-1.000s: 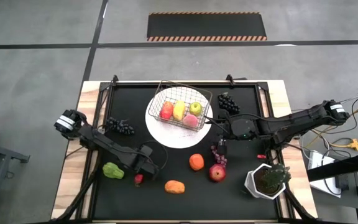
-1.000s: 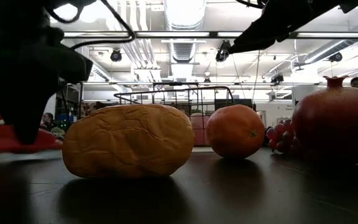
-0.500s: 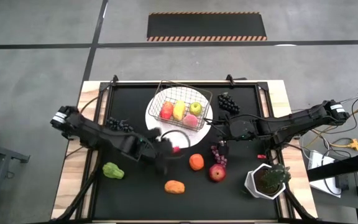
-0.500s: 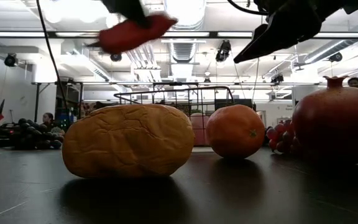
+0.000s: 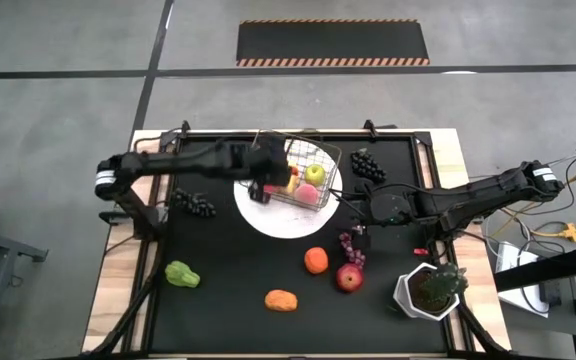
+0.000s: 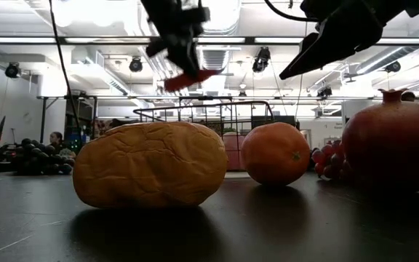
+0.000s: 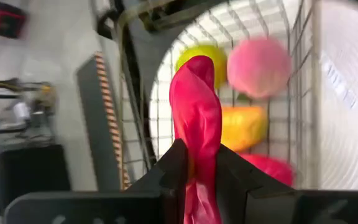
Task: Build produce basket
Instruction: Put the red pepper into the silver basket
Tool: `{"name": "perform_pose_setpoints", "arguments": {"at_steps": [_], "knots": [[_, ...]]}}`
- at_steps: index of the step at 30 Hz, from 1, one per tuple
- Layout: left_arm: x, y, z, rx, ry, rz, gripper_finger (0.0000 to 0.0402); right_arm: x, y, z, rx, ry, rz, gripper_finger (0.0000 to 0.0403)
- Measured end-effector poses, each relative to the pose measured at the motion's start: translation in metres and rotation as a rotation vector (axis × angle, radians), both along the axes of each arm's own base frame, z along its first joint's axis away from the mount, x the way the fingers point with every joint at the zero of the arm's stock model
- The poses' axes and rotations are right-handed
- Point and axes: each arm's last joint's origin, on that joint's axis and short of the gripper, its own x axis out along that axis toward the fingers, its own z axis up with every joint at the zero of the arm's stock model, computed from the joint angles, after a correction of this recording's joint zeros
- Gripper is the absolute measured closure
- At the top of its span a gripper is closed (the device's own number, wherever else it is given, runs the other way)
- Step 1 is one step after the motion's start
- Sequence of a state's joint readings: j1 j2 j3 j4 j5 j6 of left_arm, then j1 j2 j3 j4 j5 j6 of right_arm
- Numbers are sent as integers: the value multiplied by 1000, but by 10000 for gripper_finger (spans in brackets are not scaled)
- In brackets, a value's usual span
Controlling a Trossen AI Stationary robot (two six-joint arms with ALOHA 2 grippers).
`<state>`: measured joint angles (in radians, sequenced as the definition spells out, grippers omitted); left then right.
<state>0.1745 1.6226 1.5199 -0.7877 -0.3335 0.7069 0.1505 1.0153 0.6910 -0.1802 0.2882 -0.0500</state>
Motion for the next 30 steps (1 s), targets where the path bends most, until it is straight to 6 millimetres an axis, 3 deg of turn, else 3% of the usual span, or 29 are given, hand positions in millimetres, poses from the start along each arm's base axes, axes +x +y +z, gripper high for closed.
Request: {"name": "perform_pose_setpoints", "arguments": {"at_steps": [6, 11, 15, 21, 30], "knots": [[12, 60, -21, 4, 2, -57, 364, 1, 0, 1, 3, -23, 1, 40], [23, 90, -47, 28, 39, -39, 364, 0, 0, 3, 6, -36, 0, 40], [31, 98, -62, 57, 68, -23, 364, 0, 0, 3, 10, -38, -2, 40], [32, 99, -65, 76, 78, -22, 357, 0, 0, 3, 10, -39, -2, 40], [33, 100, -64, 87, 68, -17, 266, 1, 0, 3, 10, -39, -2, 40]]}}
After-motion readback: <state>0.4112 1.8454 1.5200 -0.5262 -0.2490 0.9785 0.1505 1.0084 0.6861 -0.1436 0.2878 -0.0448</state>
